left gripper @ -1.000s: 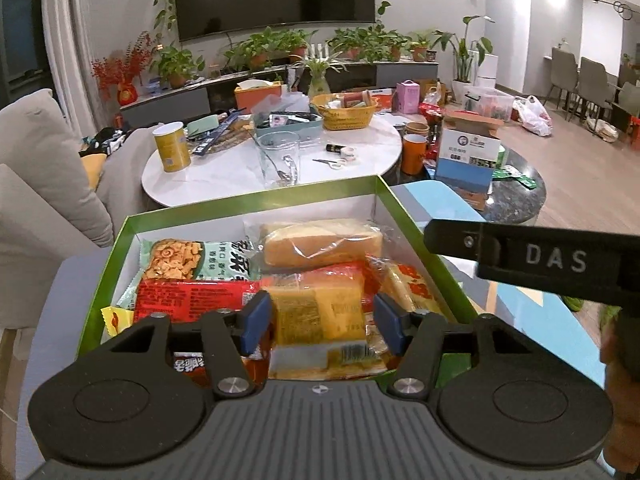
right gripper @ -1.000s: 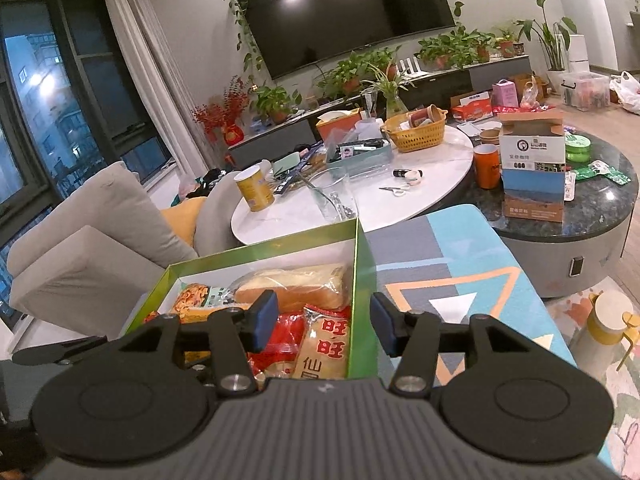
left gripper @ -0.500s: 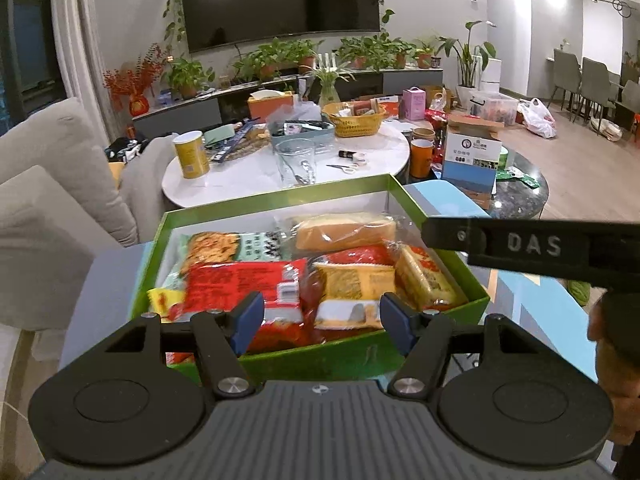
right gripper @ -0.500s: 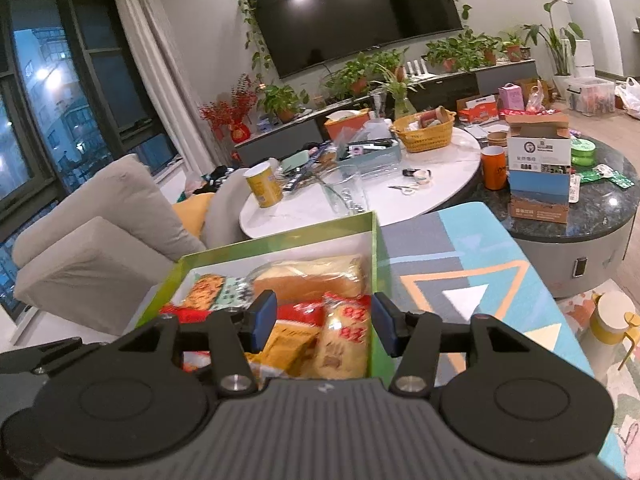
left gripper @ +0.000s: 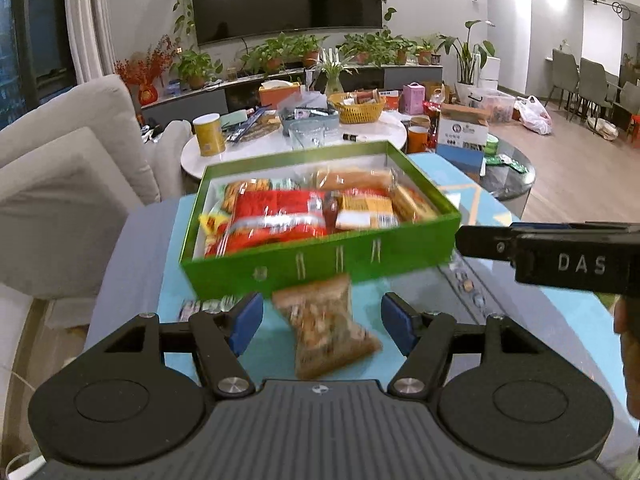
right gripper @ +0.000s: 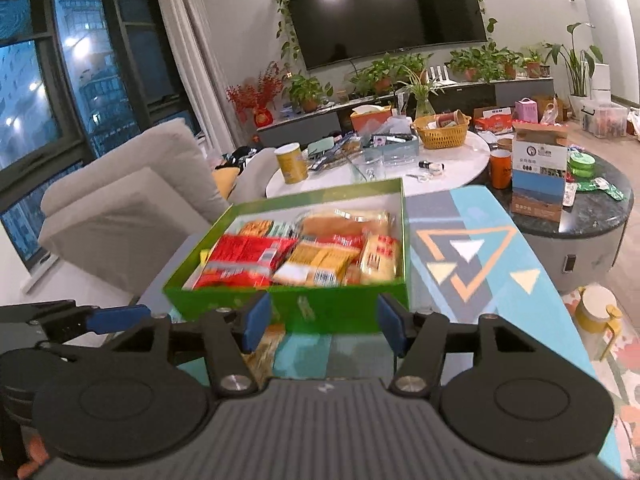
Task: Organize snacks
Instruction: 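Reach the left gripper to the red-white-blue pack while the right gripper reaches the orange bread bag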
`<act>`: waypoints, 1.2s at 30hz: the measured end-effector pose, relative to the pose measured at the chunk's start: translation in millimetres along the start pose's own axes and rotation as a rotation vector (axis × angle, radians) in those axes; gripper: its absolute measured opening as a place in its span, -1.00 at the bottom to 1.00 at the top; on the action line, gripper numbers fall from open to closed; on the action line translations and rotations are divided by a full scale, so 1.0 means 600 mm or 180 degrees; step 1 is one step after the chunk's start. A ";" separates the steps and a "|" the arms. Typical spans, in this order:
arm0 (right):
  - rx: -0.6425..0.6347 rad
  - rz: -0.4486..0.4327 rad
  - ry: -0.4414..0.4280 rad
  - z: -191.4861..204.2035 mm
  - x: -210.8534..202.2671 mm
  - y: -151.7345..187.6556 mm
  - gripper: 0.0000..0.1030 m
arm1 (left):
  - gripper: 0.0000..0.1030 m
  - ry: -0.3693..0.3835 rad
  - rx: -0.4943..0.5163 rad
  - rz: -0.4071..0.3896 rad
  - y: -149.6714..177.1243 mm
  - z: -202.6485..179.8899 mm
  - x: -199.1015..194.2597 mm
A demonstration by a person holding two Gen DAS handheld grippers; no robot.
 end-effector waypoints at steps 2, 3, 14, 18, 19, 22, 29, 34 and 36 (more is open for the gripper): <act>0.0023 0.0030 -0.0007 0.002 -0.012 0.009 0.19 | 0.23 0.0002 0.0003 0.0021 0.016 0.003 -0.019; 0.0033 0.0037 -0.0006 0.004 -0.017 0.012 0.19 | 0.23 -0.0003 0.0001 0.0028 0.023 0.005 -0.029; 0.0000 0.0023 0.0081 0.001 -0.080 0.054 0.19 | 0.41 0.0013 0.0077 0.0200 0.101 -0.005 -0.077; -0.0061 0.0040 0.0163 -0.009 -0.100 0.075 0.19 | 0.41 0.0012 0.0162 0.0261 0.120 -0.015 -0.072; -0.0079 0.0048 0.0183 -0.012 -0.105 0.081 0.19 | 0.41 0.0012 0.0186 0.0280 0.126 -0.018 -0.072; -0.0134 0.0074 0.0235 -0.020 -0.115 0.095 0.19 | 0.41 0.0000 0.0219 0.0332 0.138 -0.020 -0.066; -0.0333 0.0060 0.0153 -0.028 -0.134 0.119 0.20 | 0.41 -0.0043 0.0183 0.0374 0.146 -0.014 -0.055; -0.0495 0.0137 0.0091 -0.030 -0.137 0.142 0.20 | 0.41 -0.0058 0.0183 0.0426 0.152 -0.016 -0.043; -0.0499 0.0193 0.0132 -0.034 -0.136 0.152 0.20 | 0.40 -0.0063 0.0192 0.0438 0.155 -0.017 -0.039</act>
Point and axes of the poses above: each gripper's, at about its wrist camera, not at the fingertips, and x roughly the way its jaws point, z to its left, y to its underside, the point moved 9 cm from there along x, roughly the way its jaws point, and after that the axes turned 13 degrees about -z, right-handed, at the moved point
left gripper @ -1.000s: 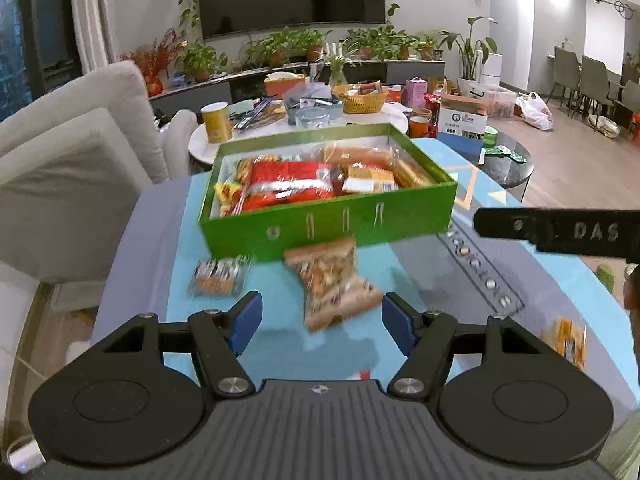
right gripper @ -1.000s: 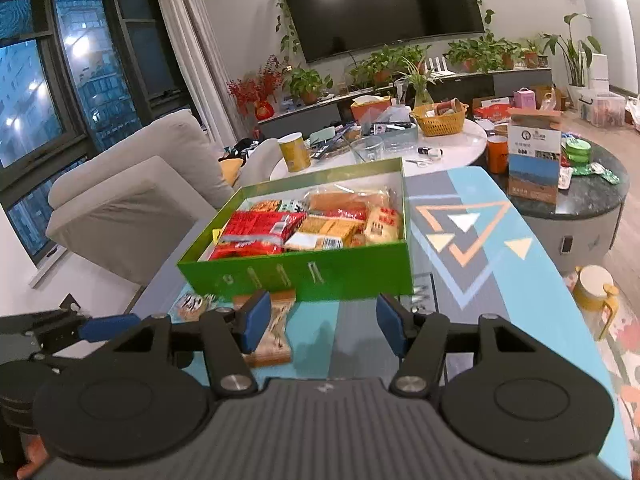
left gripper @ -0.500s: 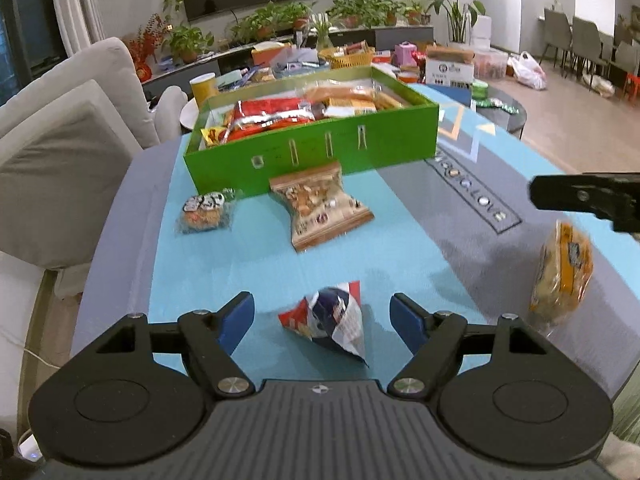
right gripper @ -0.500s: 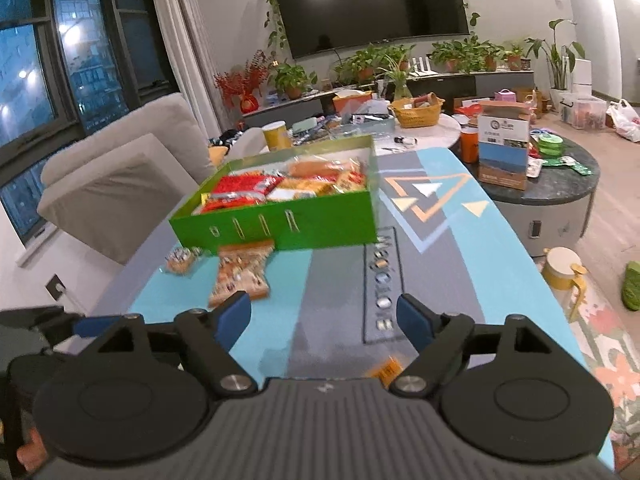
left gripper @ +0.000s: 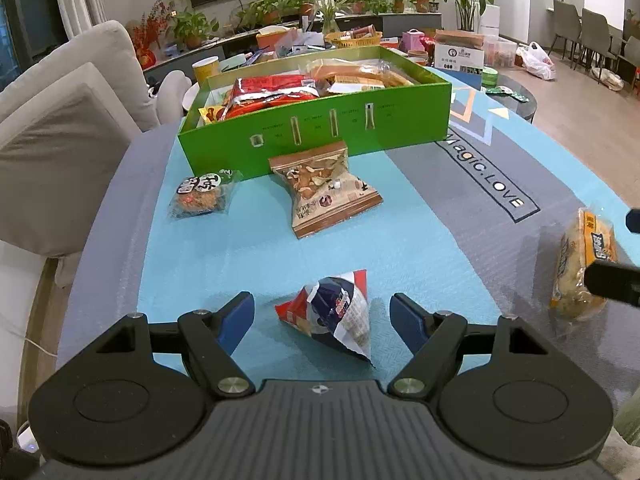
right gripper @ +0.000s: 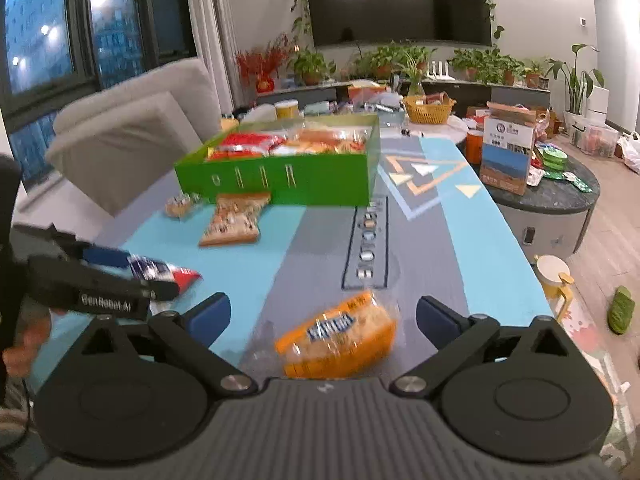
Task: Organize snacks
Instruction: 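Reach the left gripper to the red-white-blue pack while the right gripper reaches the orange bread bag, then grasp the red-white-blue pack with the left gripper while the right gripper grasps the orange bread bag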
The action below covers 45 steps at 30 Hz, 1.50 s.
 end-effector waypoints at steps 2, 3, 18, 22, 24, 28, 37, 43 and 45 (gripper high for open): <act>0.0067 0.0060 0.0011 -0.003 0.003 0.010 0.20 | 0.37 0.0017 0.0006 0.0002 0.002 -0.002 0.004; 0.0126 0.0102 0.0012 -0.005 0.004 0.014 0.20 | 0.26 0.0041 -0.0002 0.0011 0.003 -0.003 0.006; 0.0778 0.0443 0.0011 0.006 0.035 0.026 0.19 | -0.25 0.0141 -0.0307 0.0023 0.001 0.014 0.004; 0.0734 0.0459 0.0018 0.015 0.047 0.026 0.12 | -0.25 0.0113 -0.0307 -0.0036 -0.005 0.019 -0.004; 0.0801 0.0492 -0.0024 0.017 0.053 0.028 -0.05 | -0.25 0.0104 -0.0308 -0.0063 -0.008 0.022 -0.008; 0.0673 0.0445 -0.0008 0.025 0.058 0.023 -0.07 | -0.25 0.0098 -0.0326 -0.0099 -0.013 0.027 -0.012; 0.0600 0.0331 -0.0088 0.036 0.060 -0.007 -0.12 | -0.25 0.0079 -0.0319 -0.0180 -0.026 0.030 -0.014; 0.0544 0.0243 -0.0139 0.041 0.071 -0.032 -0.26 | -0.25 0.0059 -0.0330 -0.0204 -0.032 0.037 -0.012; 0.0448 0.0251 -0.0076 0.038 0.071 -0.029 -0.25 | -0.25 0.0046 -0.0326 -0.0195 -0.030 0.039 -0.011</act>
Point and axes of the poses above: each gripper's, at about its wrist camera, not at the fingertips, and x roughly the way its jaws point, z to its left, y to its underside, the point moved 9 cm from there along x, roughly the way its jaws point, and after that the axes turned 13 degrees about -z, right-handed, at the moved point
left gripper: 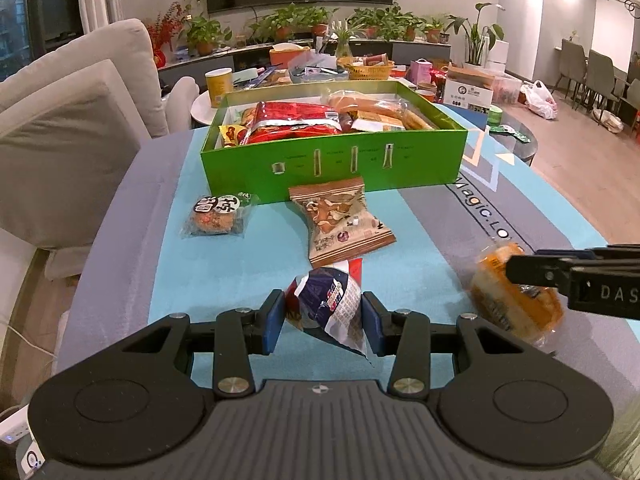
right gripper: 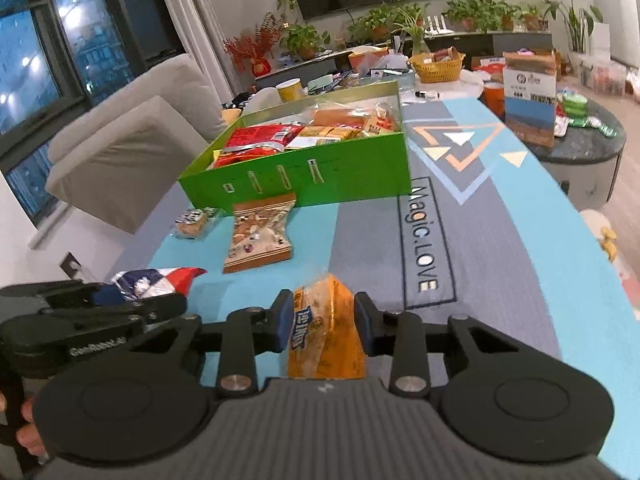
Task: Organize snacks
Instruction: 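Grasp the red-white-blue pack with the left gripper while the right gripper grasps the orange bread bag, then lift the red-white-blue pack with the left gripper while the right gripper carries the bread bag over the box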
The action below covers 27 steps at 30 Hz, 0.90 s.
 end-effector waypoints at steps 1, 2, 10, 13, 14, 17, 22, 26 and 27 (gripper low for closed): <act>-0.0021 0.0007 0.0037 -0.004 -0.002 0.003 -0.23 | -0.25 0.0000 0.0000 0.0002 0.001 0.001 0.001; -0.0011 0.0027 0.0042 -0.006 -0.004 0.006 -0.08 | -0.25 0.0001 -0.0002 0.0004 0.001 0.001 0.001; -0.0206 0.0081 0.0099 -0.003 0.005 0.024 0.36 | -0.25 0.0017 0.0014 0.0023 0.004 -0.002 0.005; -0.0209 0.0184 0.0142 -0.006 0.021 0.037 0.36 | -0.25 0.0000 0.0009 0.0034 0.004 0.003 0.008; -0.0238 0.0197 0.0142 -0.005 0.024 0.040 0.33 | -0.25 -0.0009 0.0002 0.0036 0.004 0.005 0.009; -0.0303 0.0232 0.0101 -0.004 0.035 0.046 -0.08 | -0.25 -0.0021 -0.0016 0.0038 0.003 0.010 0.012; -0.0242 0.0200 0.0048 -0.007 0.039 0.033 -0.09 | -0.25 -0.0028 -0.0037 0.0044 0.001 0.015 0.021; -0.0165 0.0091 -0.0053 0.001 0.038 0.007 -0.09 | -0.25 -0.0020 -0.0043 0.0033 -0.006 0.017 0.027; -0.0151 0.0054 -0.0085 0.003 0.039 -0.003 -0.09 | -0.25 -0.0016 -0.0039 0.0022 -0.008 0.017 0.028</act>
Point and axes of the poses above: each gripper's, at about its wrist camera, not at the fingertips, and x roughly the way its jaws point, z to its left, y to its underside, the point moved 9 cm from there along x, roughly the way its jaws point, and after that the axes turned 13 degrees about -z, right-handed, at the moved point
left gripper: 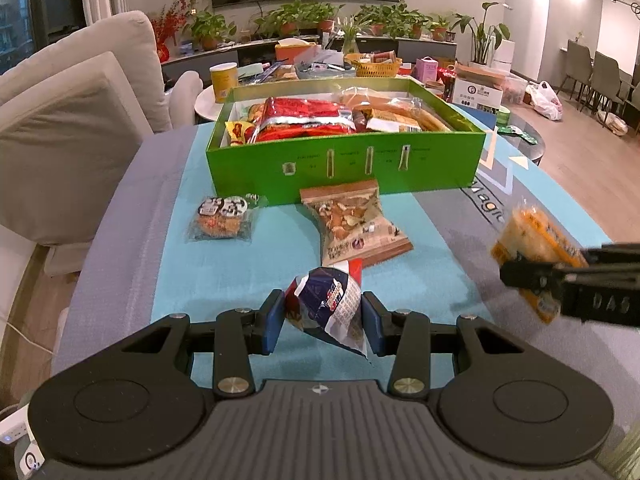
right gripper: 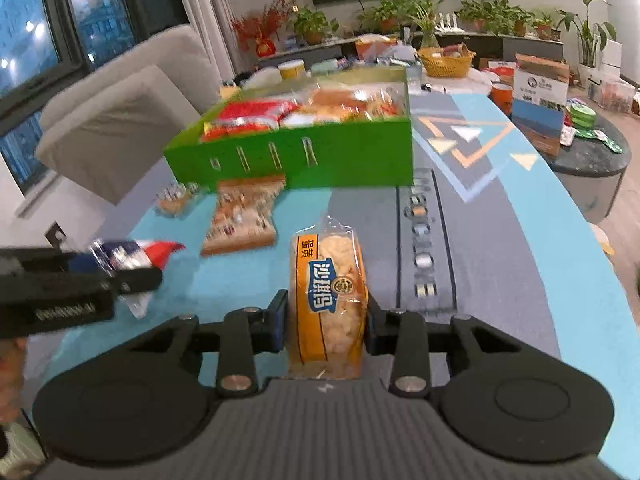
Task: Organize snacks
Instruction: 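Lift the red-white-blue pack with the left gripper while the right gripper carries the bread bag over the box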
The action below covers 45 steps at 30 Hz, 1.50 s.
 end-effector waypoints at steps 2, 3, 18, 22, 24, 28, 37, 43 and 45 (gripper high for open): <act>0.0015 -0.0051 -0.0044 0.004 0.004 -0.018 -0.09 | -0.25 0.0008 0.0010 -0.0029 -0.009 0.000 0.002; 0.0015 -0.0077 -0.0067 0.006 0.007 -0.029 -0.09 | -0.25 0.0013 0.0015 -0.0047 -0.014 0.001 0.004; -0.0169 -0.0335 -0.0275 0.044 0.129 -0.186 -0.09 | -0.25 -0.0021 0.0110 -0.0425 -0.147 0.030 0.064; -0.0209 -0.0286 -0.0303 0.044 0.184 -0.213 -0.09 | -0.25 -0.0056 0.0158 -0.0473 -0.170 0.042 0.087; -0.0263 -0.0277 -0.0312 0.046 0.203 -0.221 -0.09 | -0.25 -0.0066 0.0177 -0.0481 -0.180 0.046 0.100; -0.0325 -0.0260 -0.0359 0.052 0.243 -0.235 -0.09 | -0.25 -0.0107 0.0214 -0.0494 -0.195 0.056 0.123; -0.0321 -0.0235 -0.0404 0.054 0.294 -0.246 -0.08 | -0.25 -0.0202 0.0258 -0.0533 -0.228 0.076 0.175; -0.0196 -0.0279 -0.0468 0.048 0.302 -0.246 -0.08 | -0.25 -0.0287 0.0212 -0.0521 -0.237 0.088 0.208; -0.0134 -0.0391 -0.0477 0.046 0.303 -0.254 -0.03 | -0.25 -0.0321 0.0200 -0.0503 -0.236 0.088 0.214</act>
Point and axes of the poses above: each gripper's, at about its wrist camera, not at the fingertips, and x roughly the way its jaws point, z to its left, y to its underside, the point moved 9 cm from there along x, roughly the way its jaws point, and after that the axes turned 13 degrees about -z, right-handed, at the moved point
